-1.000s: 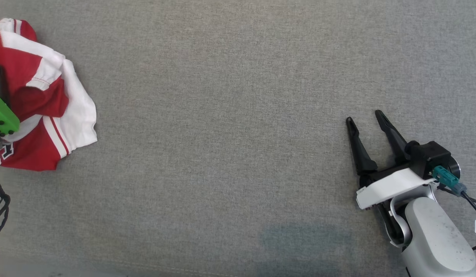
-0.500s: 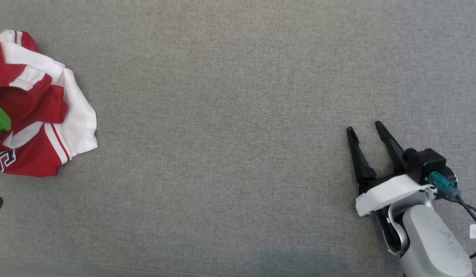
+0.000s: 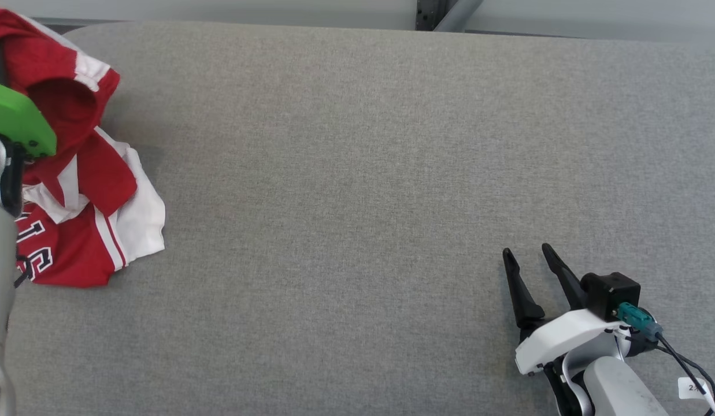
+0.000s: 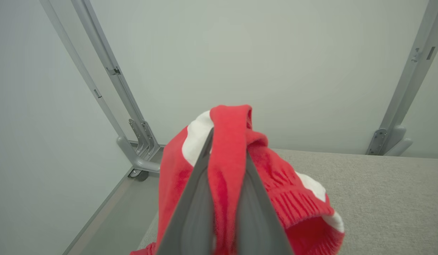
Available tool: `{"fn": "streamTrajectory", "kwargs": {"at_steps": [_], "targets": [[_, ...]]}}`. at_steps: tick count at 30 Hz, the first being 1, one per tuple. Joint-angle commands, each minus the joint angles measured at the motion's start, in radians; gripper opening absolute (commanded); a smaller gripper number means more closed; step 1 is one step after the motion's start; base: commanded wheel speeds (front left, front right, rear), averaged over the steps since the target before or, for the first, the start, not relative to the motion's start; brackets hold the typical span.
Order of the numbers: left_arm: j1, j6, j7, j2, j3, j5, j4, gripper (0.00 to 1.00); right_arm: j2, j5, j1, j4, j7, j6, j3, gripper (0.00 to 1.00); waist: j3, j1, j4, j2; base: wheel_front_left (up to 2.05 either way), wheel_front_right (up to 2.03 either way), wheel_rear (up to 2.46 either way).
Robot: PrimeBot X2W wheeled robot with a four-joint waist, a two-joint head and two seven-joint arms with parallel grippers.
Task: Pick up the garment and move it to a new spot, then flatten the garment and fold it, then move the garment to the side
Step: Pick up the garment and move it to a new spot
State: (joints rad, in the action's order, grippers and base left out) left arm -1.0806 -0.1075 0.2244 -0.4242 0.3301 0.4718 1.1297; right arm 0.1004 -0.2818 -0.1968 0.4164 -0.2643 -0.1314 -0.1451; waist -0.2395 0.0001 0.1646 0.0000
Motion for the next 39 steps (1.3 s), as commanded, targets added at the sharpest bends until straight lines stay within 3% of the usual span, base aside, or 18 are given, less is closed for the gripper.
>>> {"fn": "streamTrajectory", "kwargs": {"at_steps": [1,6,10,13,18,25,29,39], "targets": [[-0.005,-0.008,0.012,0.025,0.013,-0.007,-0.025,0.0,-0.01,-0.003,0.02,0.002,0.0,0.001,0.0,1.0,0.068,-0.0001,-0.03,0.0,0.0,0.0,0.0],[0.048,-0.015,0.021,0.094,0.035,0.013,-0.081,0.0,-0.021,-0.004,0.037,-0.001,0.0,0.001,0.003,1.0,0.097,-0.0001,-0.068,0.0,0.0,0.0,0.0],[0.136,-0.023,0.031,0.202,0.07,0.05,-0.168,0.0,-0.033,-0.013,0.049,0.003,0.0,0.001,0.004,1.0,0.123,-0.0001,-0.134,0.0,0.0,0.0,0.0],[0.213,-0.024,0.033,0.284,0.112,0.071,-0.223,0.0,-0.036,-0.014,0.051,0.004,0.0,0.001,0.001,1.0,0.13,-0.0001,-0.181,0.0,0.0,0.0,0.0],[0.328,-0.024,0.038,0.356,0.217,0.111,-0.319,0.0,-0.039,-0.017,0.043,0.0,0.0,0.001,-0.007,1.0,0.125,-0.0001,-0.265,0.0,0.0,0.0,0.0],[0.415,-0.024,0.041,0.371,0.434,0.203,-0.481,0.0,-0.04,-0.026,0.024,-0.012,0.0,0.001,-0.019,1.0,0.097,-0.0001,-0.349,0.0,0.0,0.0,0.0],[0.425,-0.024,0.042,0.371,0.476,0.2,-0.585,0.0,-0.042,-0.03,0.022,-0.017,0.0,0.001,-0.017,1.0,0.087,-0.0001,-0.361,0.0,0.0,0.0,0.0],[0.511,0.021,0.04,0.347,0.304,0.082,-0.5,0.0,-0.044,-0.024,0.023,-0.018,0.0,0.001,-0.006,1.0,0.086,-0.0001,-0.332,0.0,0.0,0.0,0.0]]}}
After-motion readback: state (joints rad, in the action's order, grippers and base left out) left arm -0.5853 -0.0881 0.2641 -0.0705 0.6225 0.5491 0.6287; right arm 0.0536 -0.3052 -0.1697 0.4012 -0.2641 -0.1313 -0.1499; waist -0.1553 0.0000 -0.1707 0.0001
